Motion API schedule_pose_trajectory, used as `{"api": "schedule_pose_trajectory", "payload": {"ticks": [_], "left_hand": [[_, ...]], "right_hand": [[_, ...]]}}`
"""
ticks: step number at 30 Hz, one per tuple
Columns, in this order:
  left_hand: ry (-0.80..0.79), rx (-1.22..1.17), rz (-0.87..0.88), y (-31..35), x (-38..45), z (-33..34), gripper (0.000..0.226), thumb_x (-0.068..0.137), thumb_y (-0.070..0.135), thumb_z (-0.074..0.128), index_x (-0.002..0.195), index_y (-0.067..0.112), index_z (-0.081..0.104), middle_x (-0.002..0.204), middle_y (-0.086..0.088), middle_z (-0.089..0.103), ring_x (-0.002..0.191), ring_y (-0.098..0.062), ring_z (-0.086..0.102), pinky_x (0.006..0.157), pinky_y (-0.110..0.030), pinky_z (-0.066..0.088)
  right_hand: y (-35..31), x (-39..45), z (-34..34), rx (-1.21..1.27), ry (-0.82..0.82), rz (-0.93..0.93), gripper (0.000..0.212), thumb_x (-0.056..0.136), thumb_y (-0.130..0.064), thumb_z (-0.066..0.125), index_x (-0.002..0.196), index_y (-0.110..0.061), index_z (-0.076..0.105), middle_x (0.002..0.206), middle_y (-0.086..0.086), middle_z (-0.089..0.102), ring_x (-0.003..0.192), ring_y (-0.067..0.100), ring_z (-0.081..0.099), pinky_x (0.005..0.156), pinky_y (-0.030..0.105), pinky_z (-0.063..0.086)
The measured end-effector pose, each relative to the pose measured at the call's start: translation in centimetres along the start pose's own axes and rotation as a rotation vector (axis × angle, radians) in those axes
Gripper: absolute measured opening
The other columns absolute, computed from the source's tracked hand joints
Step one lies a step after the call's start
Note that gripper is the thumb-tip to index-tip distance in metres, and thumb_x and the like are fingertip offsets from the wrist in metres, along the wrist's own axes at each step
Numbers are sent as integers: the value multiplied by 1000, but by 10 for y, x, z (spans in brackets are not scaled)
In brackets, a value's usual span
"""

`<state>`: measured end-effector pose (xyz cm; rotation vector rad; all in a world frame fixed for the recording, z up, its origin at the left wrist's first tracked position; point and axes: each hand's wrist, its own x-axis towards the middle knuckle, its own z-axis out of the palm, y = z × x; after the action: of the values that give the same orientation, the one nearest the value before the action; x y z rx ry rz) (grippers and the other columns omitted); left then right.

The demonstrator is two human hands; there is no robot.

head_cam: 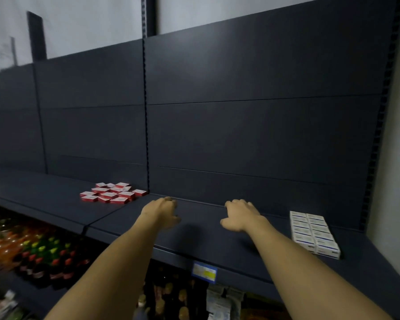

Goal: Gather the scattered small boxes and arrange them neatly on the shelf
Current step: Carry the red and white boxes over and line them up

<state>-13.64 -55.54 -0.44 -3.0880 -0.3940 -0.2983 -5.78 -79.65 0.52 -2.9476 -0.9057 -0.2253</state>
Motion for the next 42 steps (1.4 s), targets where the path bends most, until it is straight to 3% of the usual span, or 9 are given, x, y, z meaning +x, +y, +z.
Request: {"api": "schedule_pose_trajectory", "payload": {"ticks": [9,16,22,30,42], "left_hand": [[-4,19,-4,-105,-11,-12,51,98,47,47,138,15,54,142,-7,50,123,-28,54,97,-42,47],[5,-11,-16,-172,-21,-14,56,97,49,46,143,17,52,146,-8,50,128,-29,52,103,-46,46],[7,-20,-60,-219,-17,-6,56,94,52,44,137,18,55,135,-6,56,118,-27,56,97,-44,49],[-8,-4,-76,-269,17,20,53,97,50,49,141,19,52,142,-5,51,123,-27,53,101,-44,47],[-22,76,-89,-344,118,34,41,97,38,54,130,16,61,135,-5,58,120,-26,57,97,-41,49]], "right_hand": [[-108,31,5,94,22,-4,60,92,-47,55,139,-10,46,136,9,50,122,31,51,100,39,42],[-171,57,16,100,-7,-22,65,92,-53,51,142,-12,46,139,8,49,124,29,50,101,39,44],[-215,87,24,98,2,-73,67,91,-55,51,142,-12,45,141,8,49,126,29,50,102,39,44],[-258,147,48,83,-13,-124,62,94,-50,51,141,-9,45,142,10,48,130,29,46,107,39,39],[-289,272,64,135,-1,-146,50,93,-41,56,131,-9,51,130,9,53,119,30,53,99,38,43]]}}
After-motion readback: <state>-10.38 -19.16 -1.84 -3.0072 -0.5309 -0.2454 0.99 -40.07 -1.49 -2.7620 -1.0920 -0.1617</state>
